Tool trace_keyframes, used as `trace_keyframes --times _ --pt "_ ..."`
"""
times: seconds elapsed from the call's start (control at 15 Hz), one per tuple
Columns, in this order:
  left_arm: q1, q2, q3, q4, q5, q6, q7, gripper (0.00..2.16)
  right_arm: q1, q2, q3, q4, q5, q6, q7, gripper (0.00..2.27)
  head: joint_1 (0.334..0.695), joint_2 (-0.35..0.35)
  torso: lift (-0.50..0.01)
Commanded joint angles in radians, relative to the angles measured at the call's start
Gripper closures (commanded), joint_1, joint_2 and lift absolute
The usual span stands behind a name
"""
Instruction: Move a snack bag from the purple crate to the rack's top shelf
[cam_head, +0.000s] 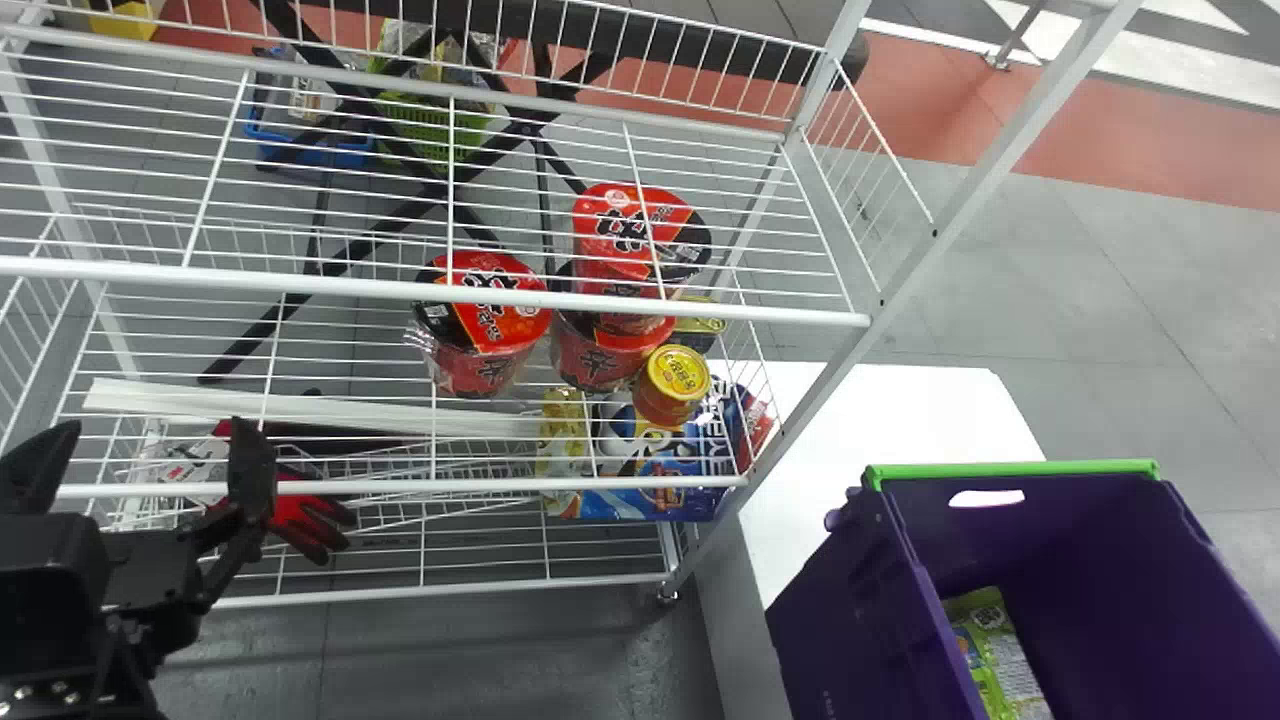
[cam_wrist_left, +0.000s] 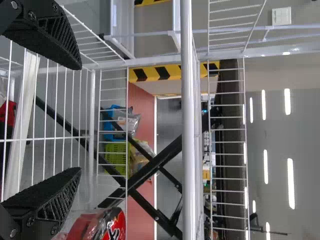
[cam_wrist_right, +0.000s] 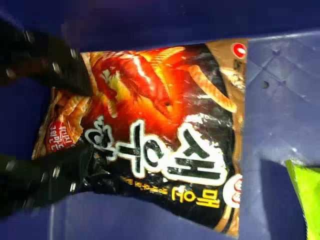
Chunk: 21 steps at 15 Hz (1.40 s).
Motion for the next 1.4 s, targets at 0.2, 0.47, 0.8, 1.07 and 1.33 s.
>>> trace_keyframes --times 0.2,0.47,0.8,1.07,1.33 --pt "-0.009 -0.003 0.003 0.014 0.002 -0.014 -0.001 0.09 -0.002 -0.003 -0.044 0.005 -0.077 -0.007 -0.011 2.24 0.695 -0.35 -0.455" --pt "-0.011 -0.005 0.0 0.015 0.002 -0.011 0.001 0.09 0.021 0.023 -0.069 -0.117 -0.07 0.192 0.033 2.24 0.695 -0.35 -0.455" --pt "-0.012 -0.005 -0.004 0.012 0.001 -0.008 0.004 0.09 0.03 0.037 -0.078 -0.16 -0.066 0.177 0.044 2.24 0.695 -0.35 -0.44" --pt "-0.014 -0.006 -0.008 0.012 -0.002 -0.002 0.007 0.09 0.03 0.04 -0.079 -0.164 -0.061 0.131 0.033 2.24 0.695 -0.35 -0.425" --pt "-0.014 -0.006 -0.011 0.009 -0.005 0.007 0.009 0.09 0.03 0.043 -0.083 -0.17 -0.061 0.118 0.026 2.24 0.695 -0.35 -0.408"
